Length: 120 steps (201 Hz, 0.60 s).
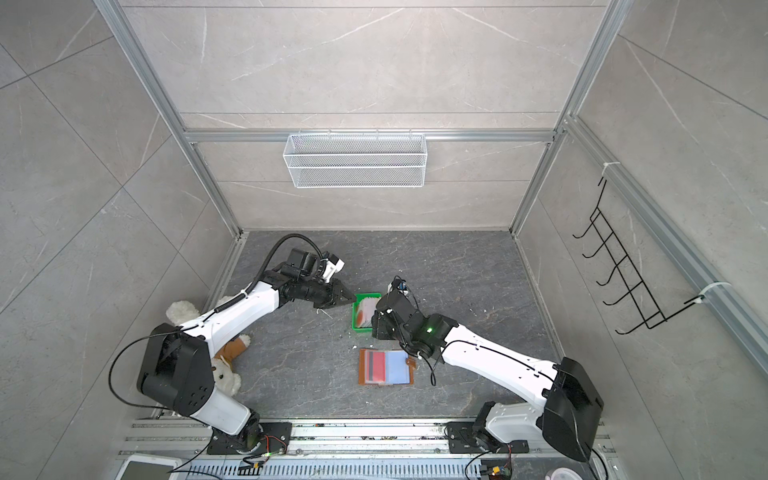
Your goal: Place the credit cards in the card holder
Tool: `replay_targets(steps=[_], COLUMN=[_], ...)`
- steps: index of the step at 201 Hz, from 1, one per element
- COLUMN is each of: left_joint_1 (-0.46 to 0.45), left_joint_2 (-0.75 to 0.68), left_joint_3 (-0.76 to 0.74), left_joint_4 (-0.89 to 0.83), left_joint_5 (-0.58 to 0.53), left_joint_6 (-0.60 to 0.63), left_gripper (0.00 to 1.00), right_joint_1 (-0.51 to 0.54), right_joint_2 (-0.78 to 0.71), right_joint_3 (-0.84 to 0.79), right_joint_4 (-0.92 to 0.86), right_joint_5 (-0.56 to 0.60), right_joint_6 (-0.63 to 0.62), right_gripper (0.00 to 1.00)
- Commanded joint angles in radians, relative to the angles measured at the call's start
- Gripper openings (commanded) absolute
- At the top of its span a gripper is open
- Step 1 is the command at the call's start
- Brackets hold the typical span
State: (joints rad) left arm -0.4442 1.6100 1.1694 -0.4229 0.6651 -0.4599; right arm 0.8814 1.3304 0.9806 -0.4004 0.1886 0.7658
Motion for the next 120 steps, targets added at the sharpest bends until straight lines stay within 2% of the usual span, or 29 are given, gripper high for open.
replay_targets(steps=[1, 42, 78, 92, 107, 120], left_joint_1=[0.005, 0.007, 0.013, 0.028, 0.039, 0.039], left_joint_2=[0.029, 0.068, 0.128, 0.159, 0.122, 0.148], left_joint_3=[0.047, 0.048, 0.083, 0.139, 0.093, 0.161], left_joint_4=[0.005, -0.008, -0.028, -0.104, 0.041, -0.041], left_joint_5=[0.015, -0.024, -0.033, -0.029, -0.027, -0.036], left_joint_6=[0.020, 0.044, 0.088, 0.108, 0.050, 0.096], left_gripper=[0.18, 0.18, 0.18, 0.18, 0.20, 0.20], right_joint_1=[-0.027, -0.060, -0.098, -0.118, -0.128, -0.133], right_joint_2=[0.046, 0.100, 0.130, 0.134, 0.140, 0.168], right_joint_3=[0.033, 0.019, -0.067, -0.087, -0.053, 0.029], right_joint_4=[0.001, 0.056, 0.199, 0.271, 0.242, 0.140], right_joint_5=[-0.030, -0.050, -0.055, -0.076, -0.063, -0.054], right_joint_6=[-0.052, -0.078, -0.087, -0.092, -0.151, -0.204], right_gripper=[0.64, 0.66, 0.70, 0.71, 0.73, 0.74])
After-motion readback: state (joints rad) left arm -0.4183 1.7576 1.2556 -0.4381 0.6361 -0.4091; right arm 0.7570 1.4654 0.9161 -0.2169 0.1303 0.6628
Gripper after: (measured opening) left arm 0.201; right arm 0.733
